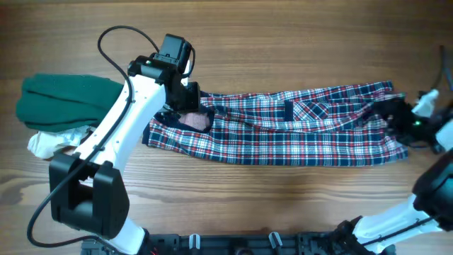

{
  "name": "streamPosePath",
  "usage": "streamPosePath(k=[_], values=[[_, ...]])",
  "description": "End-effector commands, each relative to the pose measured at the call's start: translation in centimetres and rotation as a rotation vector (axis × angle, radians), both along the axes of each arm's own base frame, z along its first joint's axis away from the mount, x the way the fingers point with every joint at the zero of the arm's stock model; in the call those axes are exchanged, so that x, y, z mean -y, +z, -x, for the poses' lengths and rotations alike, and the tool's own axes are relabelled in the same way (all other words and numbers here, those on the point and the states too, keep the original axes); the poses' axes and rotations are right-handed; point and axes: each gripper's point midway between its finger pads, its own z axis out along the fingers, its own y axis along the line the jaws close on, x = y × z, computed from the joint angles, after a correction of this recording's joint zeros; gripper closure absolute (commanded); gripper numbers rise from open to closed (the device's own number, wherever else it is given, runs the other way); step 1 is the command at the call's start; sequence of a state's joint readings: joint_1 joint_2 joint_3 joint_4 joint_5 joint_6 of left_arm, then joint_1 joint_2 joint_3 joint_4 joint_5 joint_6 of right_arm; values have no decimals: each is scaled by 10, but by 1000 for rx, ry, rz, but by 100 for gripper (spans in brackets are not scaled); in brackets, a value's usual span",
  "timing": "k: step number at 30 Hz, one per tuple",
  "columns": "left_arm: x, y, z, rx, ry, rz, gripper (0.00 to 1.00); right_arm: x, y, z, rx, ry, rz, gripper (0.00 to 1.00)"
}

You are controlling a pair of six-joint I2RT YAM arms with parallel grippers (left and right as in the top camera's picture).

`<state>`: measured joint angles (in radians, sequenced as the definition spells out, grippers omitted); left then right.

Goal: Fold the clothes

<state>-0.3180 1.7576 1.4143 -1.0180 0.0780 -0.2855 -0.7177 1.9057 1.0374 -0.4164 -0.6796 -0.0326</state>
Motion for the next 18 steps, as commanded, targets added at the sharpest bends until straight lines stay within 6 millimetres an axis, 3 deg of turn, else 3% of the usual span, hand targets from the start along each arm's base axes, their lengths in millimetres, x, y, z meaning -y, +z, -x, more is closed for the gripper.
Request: streamPosePath(k=[1,6,8,10,11,12,14,16,18], values=[[5,9,-1,21,-22,23,47,-44,-48,33,-158,72,-114,25],[5,9,-1,21,-22,23,47,-45,-29,29,-125,68,-114,44],[5,9,-1,21,-22,23,47,-41,-14,25,-98,54,-91,60],[5,9,-1,21,-22,23,47,-30,18,16,-53,-2,-42,84],[5,9,-1,21,-22,23,47,-25,29,14,-47,-26,-21,90],[5,9,-1,20,-22,22,47,-12,53,13,-46,-92,37,96],[4,8,0,14,-22,21,48,11,90,17,-60,-207,153,96],[3,8,2,6,-22,18,50,41,152,27,-71,-307,336,96],[3,8,2,7,-22,18,50,46,184,27,-59,-298,383,96]])
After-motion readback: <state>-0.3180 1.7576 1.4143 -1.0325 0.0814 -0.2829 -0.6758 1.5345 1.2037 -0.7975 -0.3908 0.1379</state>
